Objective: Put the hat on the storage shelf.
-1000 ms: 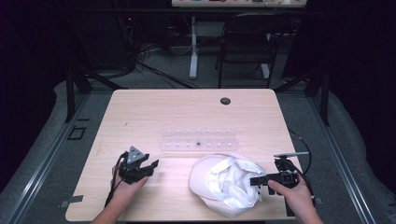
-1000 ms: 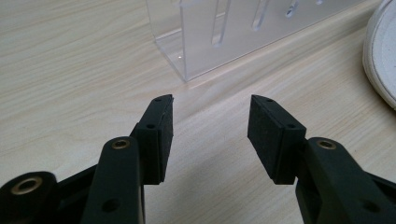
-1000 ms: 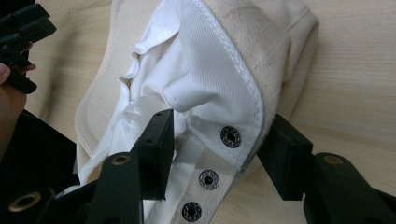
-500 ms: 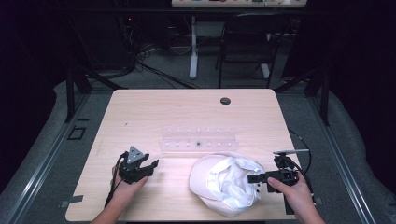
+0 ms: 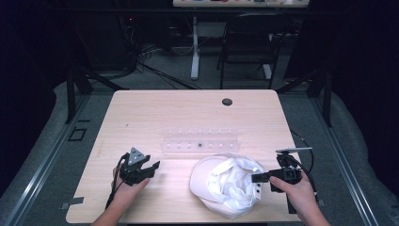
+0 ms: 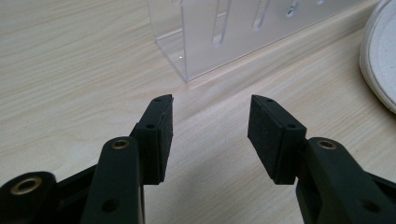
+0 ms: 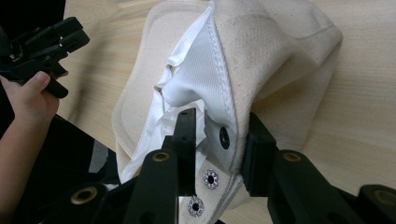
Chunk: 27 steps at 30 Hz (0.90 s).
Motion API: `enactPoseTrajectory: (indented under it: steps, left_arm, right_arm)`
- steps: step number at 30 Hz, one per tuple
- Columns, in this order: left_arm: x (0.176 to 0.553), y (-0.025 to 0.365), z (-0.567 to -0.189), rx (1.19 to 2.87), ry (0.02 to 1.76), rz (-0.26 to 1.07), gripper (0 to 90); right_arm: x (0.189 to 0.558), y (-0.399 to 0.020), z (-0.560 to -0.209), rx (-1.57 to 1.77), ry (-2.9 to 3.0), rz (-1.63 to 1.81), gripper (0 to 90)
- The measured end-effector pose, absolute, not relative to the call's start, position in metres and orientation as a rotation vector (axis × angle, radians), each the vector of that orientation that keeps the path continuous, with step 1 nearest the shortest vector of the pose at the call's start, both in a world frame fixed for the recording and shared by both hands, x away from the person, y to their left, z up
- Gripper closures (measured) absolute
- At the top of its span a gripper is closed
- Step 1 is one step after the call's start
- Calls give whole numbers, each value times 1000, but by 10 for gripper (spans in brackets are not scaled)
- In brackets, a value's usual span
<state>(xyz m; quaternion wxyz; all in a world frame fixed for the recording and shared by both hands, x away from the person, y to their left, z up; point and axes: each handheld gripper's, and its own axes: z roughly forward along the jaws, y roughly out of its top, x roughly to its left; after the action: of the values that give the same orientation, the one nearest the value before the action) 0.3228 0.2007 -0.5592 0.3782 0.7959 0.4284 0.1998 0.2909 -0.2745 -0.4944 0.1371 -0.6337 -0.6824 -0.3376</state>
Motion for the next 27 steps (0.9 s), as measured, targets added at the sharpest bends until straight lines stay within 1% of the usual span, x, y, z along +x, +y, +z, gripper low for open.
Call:
enactPoseTrajectory:
  steps: [4,7,13,27]
  left_arm:
    - [323,201,-559,2033,1097,510,508]
    - [323,200,-560,2034,1099,511,508]
    - [323,200,-560,2034,1098,510,508]
    - [323,200,-560,2030,1099,511,508]
  right_arm:
    - [292,-275,-493,-1837,-1978,-970,795]
    - [292,-274,-492,-1852,-1984,-959,817]
    - [293,-271,-489,-1850,-2024,-928,835]
    - [298,-262,-477,-1836,-2121,-870,843]
